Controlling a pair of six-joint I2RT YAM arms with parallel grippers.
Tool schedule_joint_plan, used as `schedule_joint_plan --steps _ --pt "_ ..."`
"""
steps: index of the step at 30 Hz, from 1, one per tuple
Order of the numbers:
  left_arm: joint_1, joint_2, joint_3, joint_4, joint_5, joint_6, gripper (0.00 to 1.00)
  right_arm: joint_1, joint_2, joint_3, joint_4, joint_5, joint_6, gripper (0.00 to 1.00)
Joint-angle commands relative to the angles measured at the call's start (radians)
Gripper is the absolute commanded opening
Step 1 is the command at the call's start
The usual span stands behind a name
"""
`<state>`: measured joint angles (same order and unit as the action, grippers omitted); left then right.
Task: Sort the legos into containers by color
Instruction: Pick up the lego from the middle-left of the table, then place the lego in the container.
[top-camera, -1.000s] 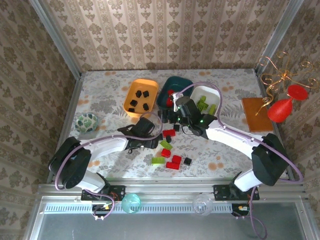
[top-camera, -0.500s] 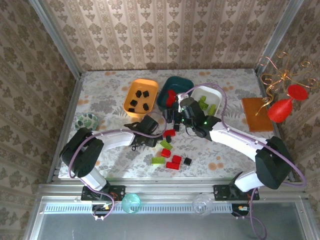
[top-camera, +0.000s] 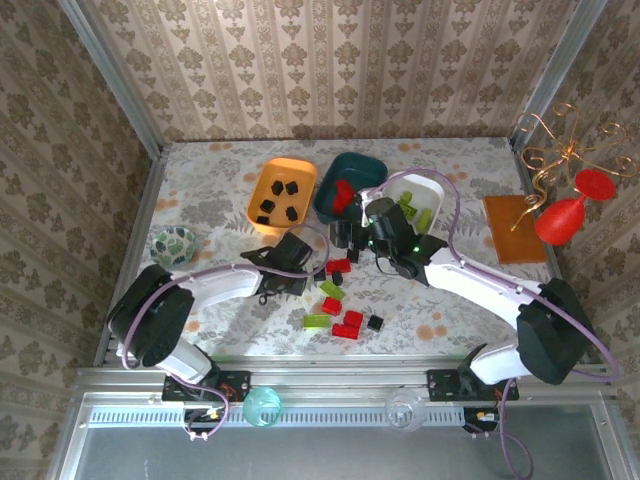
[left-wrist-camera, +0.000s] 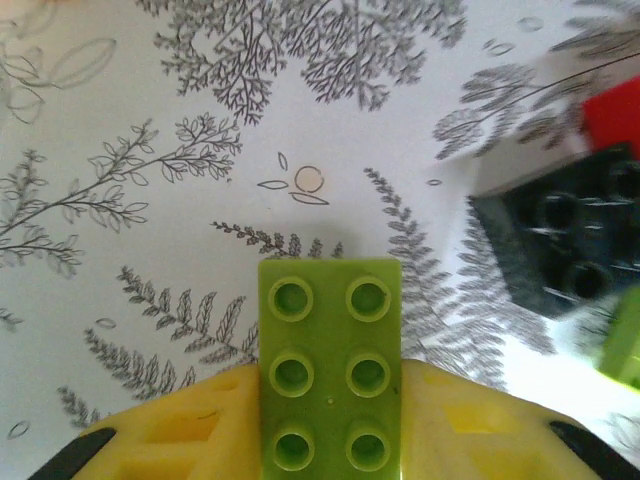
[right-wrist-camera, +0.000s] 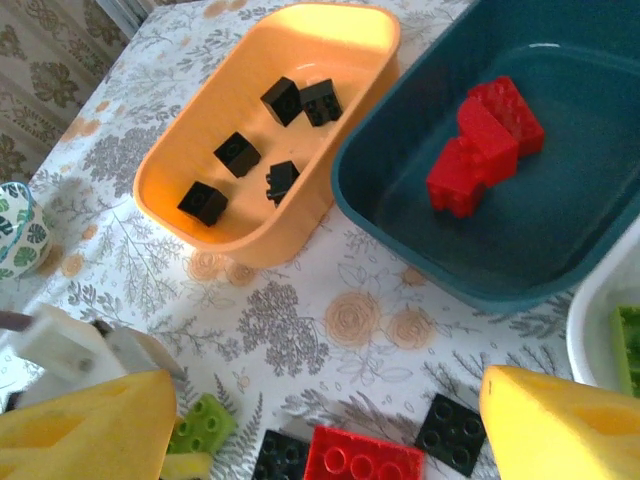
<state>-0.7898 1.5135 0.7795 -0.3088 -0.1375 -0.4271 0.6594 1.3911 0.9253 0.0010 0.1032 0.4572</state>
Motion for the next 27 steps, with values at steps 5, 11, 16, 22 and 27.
schedule_joint_plan --steps 5,11,16,22,27 --pt "-0.075 -0.056 0.188 -0.076 0.018 0.025 0.37 -0.017 -0.195 -0.100 -0.033 0.159 0.061 0.81" --pt "-0.102 0.143 0.410 0.018 0.106 0.062 0.37 -0.028 -0.419 -0.212 -0.109 0.306 0.095 0.83" --pt "-0.110 0.344 0.624 0.108 0.191 0.070 0.38 -0.035 -0.575 -0.252 -0.169 0.343 0.096 0.84" --pt "-0.112 0.604 0.949 0.103 0.269 0.061 0.40 -0.037 -0.662 -0.268 -0.220 0.353 0.095 0.84" --pt "-0.109 0.738 1.150 0.047 0.278 0.051 0.50 -0.037 -0.673 -0.281 -0.244 0.340 0.097 0.85"
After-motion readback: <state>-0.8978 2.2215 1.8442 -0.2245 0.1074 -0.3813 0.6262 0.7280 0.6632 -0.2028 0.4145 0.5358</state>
